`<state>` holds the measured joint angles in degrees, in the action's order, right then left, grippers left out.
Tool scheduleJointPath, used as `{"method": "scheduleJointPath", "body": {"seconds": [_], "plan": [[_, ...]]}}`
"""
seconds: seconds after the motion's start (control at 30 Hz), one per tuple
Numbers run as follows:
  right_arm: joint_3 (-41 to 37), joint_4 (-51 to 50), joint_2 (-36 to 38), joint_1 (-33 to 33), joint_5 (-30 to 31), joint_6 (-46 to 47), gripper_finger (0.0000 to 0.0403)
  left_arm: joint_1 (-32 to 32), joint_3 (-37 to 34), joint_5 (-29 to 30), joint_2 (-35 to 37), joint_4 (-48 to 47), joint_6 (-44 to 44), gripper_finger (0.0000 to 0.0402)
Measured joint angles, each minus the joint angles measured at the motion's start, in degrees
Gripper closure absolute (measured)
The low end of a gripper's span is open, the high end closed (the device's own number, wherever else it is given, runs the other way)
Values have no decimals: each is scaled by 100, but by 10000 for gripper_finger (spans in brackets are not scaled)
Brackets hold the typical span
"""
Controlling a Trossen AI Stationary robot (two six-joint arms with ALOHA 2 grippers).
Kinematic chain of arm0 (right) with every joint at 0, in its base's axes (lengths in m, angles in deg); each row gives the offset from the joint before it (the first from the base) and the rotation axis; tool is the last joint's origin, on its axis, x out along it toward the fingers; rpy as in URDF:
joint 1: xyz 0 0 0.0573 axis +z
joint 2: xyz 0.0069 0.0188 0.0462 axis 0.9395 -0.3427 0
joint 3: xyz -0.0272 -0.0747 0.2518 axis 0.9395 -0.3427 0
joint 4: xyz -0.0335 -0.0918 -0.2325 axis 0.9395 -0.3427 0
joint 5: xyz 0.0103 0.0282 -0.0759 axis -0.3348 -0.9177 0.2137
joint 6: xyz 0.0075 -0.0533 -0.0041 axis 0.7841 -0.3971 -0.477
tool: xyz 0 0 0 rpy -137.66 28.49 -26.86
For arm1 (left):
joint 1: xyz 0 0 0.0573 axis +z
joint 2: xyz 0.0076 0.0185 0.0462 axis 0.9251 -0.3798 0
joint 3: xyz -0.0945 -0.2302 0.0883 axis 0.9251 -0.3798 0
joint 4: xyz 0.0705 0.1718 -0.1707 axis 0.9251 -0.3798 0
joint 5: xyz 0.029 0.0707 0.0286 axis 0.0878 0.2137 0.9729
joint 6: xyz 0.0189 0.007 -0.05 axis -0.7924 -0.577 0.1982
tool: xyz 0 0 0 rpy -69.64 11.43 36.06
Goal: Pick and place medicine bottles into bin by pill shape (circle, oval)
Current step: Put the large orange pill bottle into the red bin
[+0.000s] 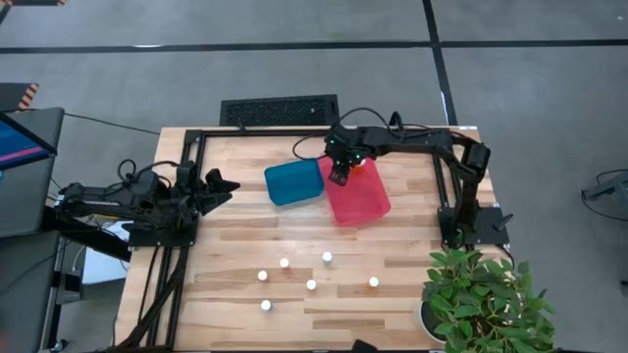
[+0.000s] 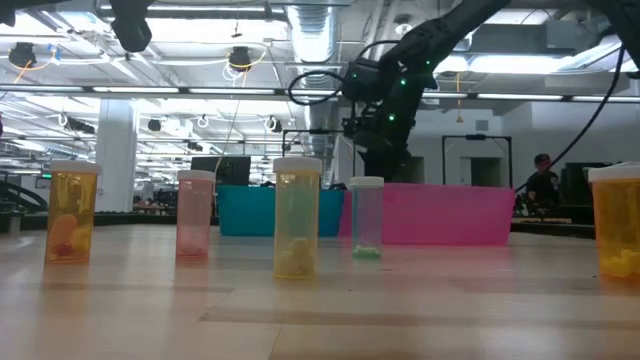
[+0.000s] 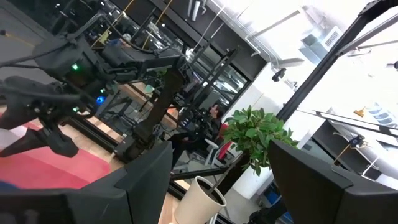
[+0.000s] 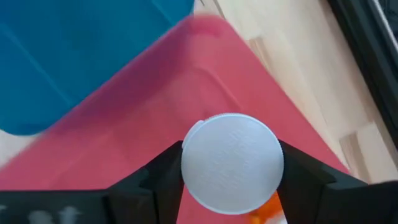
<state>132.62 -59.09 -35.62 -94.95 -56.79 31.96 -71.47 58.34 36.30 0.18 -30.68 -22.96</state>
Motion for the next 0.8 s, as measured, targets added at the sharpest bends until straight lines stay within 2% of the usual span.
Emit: {"method": "scheduleJointPath", "body": {"seconds": [0.8], "plan": [[-68, 85, 2, -141, 45, 7, 163, 4, 0, 30, 0, 0, -2, 142]]}}
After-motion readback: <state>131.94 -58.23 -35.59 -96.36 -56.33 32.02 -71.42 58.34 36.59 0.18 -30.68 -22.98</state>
